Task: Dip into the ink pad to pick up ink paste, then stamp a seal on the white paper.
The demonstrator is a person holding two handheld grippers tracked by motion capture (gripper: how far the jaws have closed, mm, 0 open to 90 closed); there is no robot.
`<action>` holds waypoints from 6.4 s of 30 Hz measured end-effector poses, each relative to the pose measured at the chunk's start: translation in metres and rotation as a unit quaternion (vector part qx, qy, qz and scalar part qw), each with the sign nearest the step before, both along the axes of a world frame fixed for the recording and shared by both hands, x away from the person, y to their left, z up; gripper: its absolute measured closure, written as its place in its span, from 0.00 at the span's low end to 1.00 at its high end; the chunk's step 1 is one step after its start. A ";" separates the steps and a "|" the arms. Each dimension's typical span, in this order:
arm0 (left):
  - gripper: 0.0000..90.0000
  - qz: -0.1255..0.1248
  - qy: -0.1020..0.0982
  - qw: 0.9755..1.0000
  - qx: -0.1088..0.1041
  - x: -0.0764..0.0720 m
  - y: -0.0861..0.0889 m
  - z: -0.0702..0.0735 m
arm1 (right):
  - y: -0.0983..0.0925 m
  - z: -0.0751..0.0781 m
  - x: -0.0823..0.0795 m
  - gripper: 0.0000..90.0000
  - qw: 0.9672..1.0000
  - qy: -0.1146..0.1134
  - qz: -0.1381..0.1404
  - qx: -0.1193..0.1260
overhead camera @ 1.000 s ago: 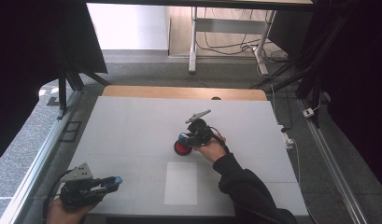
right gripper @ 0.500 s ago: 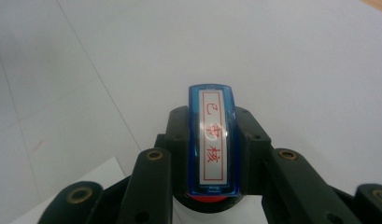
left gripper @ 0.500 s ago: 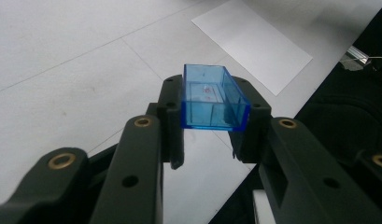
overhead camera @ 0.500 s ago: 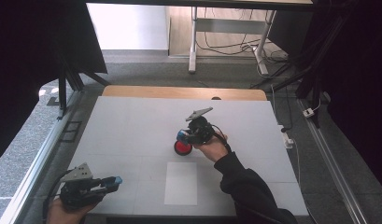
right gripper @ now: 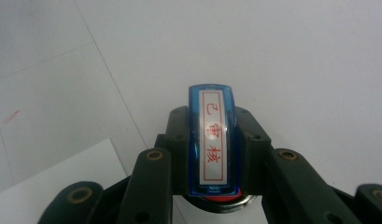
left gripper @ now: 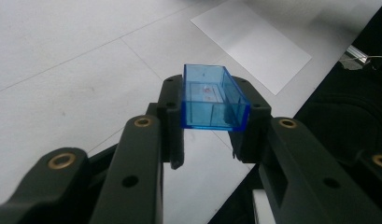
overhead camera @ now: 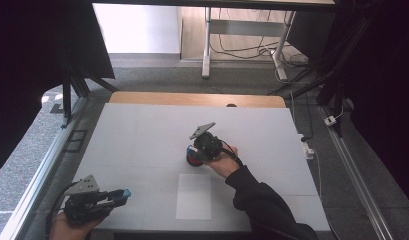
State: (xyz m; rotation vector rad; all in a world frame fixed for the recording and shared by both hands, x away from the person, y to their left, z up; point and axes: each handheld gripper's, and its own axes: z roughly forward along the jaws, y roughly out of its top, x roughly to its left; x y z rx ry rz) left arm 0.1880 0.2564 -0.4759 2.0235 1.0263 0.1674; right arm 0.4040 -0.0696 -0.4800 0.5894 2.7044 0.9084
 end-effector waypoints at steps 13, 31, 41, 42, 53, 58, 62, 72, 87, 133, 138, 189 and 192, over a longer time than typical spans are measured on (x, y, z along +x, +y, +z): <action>0.76 0.000 0.001 1.000 0.000 0.000 0.000 0.000 | 0.002 -0.006 0.002 0.78 1.000 0.006 -0.005 -0.011; 0.76 0.000 0.003 1.000 -0.001 0.000 0.000 0.000 | -0.009 -0.010 0.016 0.79 0.996 0.074 -0.038 0.044; 0.76 0.001 0.008 1.000 -0.004 0.001 0.001 -0.001 | -0.009 -0.010 0.016 0.79 0.996 0.073 -0.039 0.044; 0.76 0.001 0.007 1.000 -0.004 0.001 0.001 -0.001 | -0.008 -0.010 0.015 0.79 0.996 0.065 -0.037 0.039; 0.76 0.008 0.016 1.000 -0.002 0.003 0.001 -0.001 | 0.000 -0.009 0.005 0.78 0.999 0.027 -0.035 0.006; 0.76 0.006 0.013 1.000 -0.004 0.002 0.002 -0.001 | -0.007 -0.010 0.011 0.78 0.997 0.055 -0.041 0.034; 0.76 0.006 0.012 1.000 -0.007 0.002 0.002 -0.001 | -0.013 -0.012 0.015 0.78 0.994 0.075 -0.045 0.060; 0.76 0.007 0.009 1.000 -0.008 0.001 0.002 0.000 | -0.013 -0.012 0.013 0.78 0.996 0.058 -0.040 0.058; 0.76 0.010 0.007 1.000 -0.011 0.001 0.003 0.000 | -0.022 0.008 0.001 0.78 0.995 0.048 -0.016 0.088; 0.76 0.002 0.004 1.000 -0.009 0.001 0.002 0.000 | -0.039 0.044 -0.061 0.78 0.990 0.045 0.051 0.125; 0.76 0.000 0.005 1.000 -0.010 0.001 0.002 0.000 | -0.040 0.042 -0.066 0.78 0.991 0.043 0.055 0.117; 0.76 -0.004 0.002 1.000 -0.006 0.000 0.001 0.000 | -0.029 -0.007 -0.090 0.78 0.995 0.046 0.089 0.026; 0.76 -0.004 0.002 1.000 -0.006 0.000 0.001 0.000 | -0.027 -0.009 -0.090 0.78 0.994 0.048 0.091 0.022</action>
